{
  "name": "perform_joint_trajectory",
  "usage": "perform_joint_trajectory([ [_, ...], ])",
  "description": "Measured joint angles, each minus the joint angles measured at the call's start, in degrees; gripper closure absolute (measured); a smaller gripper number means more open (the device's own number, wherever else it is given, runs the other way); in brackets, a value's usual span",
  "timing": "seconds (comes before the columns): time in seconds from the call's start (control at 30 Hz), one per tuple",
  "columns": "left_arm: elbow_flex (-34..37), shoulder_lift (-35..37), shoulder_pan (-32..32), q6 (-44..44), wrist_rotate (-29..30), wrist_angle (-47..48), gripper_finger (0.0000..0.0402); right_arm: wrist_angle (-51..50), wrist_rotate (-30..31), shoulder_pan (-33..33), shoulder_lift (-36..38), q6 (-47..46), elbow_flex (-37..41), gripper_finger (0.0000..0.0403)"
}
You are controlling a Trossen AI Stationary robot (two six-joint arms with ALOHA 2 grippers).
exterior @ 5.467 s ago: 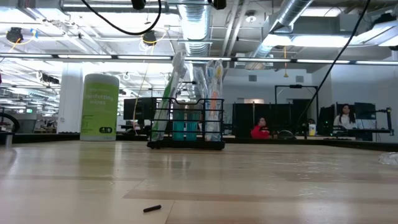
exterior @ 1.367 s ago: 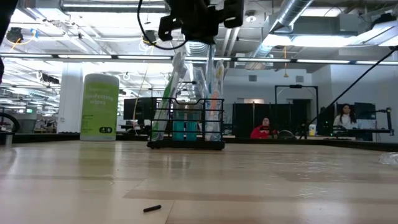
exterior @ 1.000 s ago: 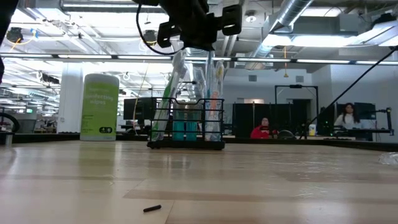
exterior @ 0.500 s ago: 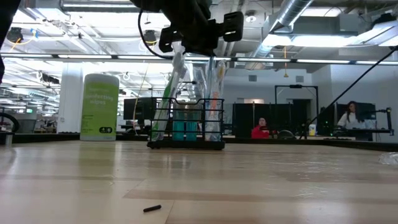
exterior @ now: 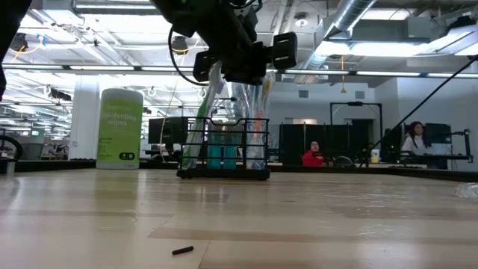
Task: Pick & Place toothbrushing station
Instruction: Put the blue toothbrush into the black mesh organizer
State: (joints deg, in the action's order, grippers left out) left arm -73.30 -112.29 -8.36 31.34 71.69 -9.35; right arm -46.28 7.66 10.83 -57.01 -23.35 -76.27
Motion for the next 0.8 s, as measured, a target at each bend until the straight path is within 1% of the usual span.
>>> perform_joint_trajectory([
  [0.8, 0.0, 0.1, 0.1, -1.1, -3.2, 1.9, 0.0396, 0.0, 0.2, -0.5, 0.0, 2.4, 0.0, 0.0132],
])
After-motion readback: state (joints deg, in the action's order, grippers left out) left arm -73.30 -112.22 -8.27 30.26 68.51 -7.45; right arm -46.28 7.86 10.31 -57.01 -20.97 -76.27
